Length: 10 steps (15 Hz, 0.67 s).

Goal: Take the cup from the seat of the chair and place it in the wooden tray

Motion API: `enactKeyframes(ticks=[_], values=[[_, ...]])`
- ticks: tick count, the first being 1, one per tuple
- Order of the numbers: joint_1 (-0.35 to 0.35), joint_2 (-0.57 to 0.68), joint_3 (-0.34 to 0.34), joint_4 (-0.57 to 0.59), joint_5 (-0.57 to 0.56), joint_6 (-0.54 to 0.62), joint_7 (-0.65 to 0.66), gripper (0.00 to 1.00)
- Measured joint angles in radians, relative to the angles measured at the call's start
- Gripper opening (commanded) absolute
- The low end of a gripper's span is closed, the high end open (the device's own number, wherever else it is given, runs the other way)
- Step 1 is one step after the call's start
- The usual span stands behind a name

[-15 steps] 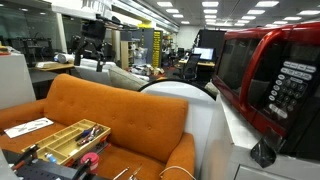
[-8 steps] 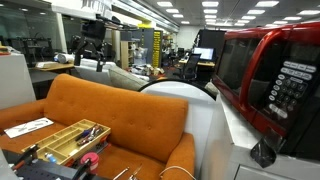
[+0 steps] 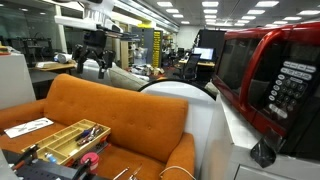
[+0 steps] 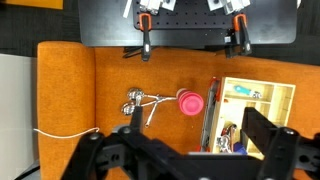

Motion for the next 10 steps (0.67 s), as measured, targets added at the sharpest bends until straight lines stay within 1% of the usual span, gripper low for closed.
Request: enactKeyframes(ticks=[3,4,10], values=[[0.005,0.084,0.019,-0.074,0.001,0.113,0.006,1.00],[0.006,0.107,0.023,-0.083,0.001,0.126,0.007,1.00],[0.003,0.079,0.023,-0.075,0.001,0.120,0.007,1.00]])
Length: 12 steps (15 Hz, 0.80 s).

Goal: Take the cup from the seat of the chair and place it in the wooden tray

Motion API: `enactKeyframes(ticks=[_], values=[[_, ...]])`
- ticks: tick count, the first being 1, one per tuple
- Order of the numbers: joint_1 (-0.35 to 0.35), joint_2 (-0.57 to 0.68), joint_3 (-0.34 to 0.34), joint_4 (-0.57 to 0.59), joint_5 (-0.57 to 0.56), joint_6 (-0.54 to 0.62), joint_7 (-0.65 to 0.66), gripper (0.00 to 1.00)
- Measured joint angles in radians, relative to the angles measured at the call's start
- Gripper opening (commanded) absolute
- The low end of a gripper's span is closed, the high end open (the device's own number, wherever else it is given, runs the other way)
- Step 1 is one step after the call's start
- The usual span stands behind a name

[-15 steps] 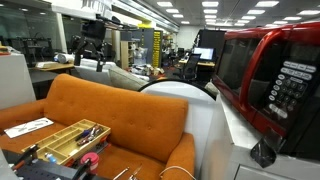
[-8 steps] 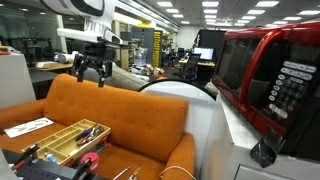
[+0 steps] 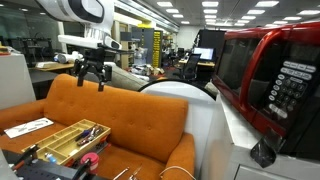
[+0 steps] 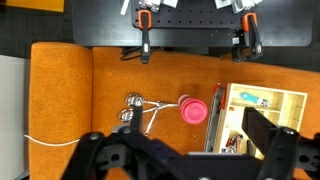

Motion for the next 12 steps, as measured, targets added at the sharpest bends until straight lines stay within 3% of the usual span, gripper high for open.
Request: enactKeyframes(ticks=[6,12], values=[[0.003,0.010,0.004,-0.002,0.003,0.024,0.002,1.00],[0.052,0.240,0.087,-0.002,0.006,0.290,0.096,1.00]])
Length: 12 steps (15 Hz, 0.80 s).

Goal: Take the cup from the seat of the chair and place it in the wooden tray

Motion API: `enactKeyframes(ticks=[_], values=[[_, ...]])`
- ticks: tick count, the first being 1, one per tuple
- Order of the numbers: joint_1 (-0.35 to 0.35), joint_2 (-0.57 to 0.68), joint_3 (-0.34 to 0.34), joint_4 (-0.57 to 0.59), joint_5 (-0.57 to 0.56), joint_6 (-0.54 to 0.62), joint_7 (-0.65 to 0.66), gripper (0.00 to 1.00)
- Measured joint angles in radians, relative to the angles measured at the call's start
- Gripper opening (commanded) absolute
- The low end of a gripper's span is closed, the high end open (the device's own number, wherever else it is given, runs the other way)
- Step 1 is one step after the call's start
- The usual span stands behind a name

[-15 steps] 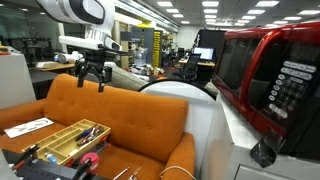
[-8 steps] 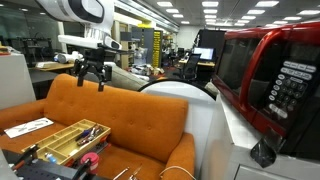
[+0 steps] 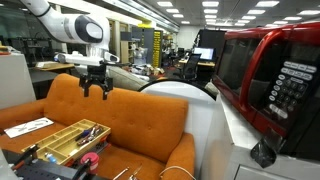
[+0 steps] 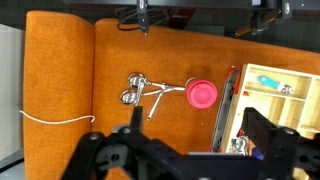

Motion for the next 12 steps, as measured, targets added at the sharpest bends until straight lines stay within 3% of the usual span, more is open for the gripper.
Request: enactKeyframes(ticks=[3,6,12], values=[[0.021,0.180,0.059,0.044,-0.001,0.102,0.092,1.00],[0.035,0.323,0.083,0.119,-0.001,0.111,0.125,1.00],[0.033,0.330,0.080,0.135,-0.001,0.108,0.125,1.00]])
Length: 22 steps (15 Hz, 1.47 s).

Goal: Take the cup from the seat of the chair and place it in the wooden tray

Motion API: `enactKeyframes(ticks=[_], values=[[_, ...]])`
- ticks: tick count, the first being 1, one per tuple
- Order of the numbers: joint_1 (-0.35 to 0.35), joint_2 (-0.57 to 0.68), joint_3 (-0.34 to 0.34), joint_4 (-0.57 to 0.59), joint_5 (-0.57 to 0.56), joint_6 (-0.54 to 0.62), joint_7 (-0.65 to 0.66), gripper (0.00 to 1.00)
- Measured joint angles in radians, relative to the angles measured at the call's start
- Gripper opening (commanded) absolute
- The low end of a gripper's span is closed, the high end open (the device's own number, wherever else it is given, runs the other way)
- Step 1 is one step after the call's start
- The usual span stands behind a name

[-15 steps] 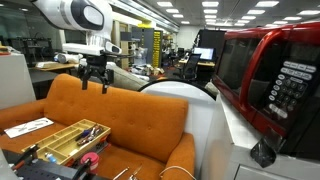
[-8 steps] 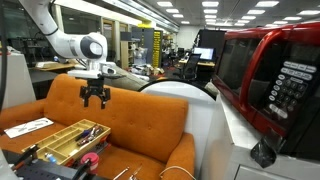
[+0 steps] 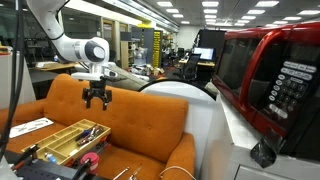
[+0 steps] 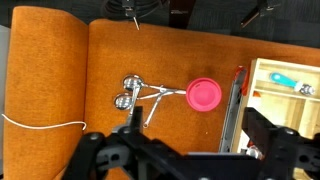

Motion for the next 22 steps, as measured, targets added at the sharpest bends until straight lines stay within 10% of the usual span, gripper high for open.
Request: enactKeyframes(ticks=[8,22], values=[[0.007,0.077,0.006,0.026,-0.010,0.048,0.011,1.00],[0.076,0.650,0.049,0.430,-0.043,0.099,0.044,1.00]])
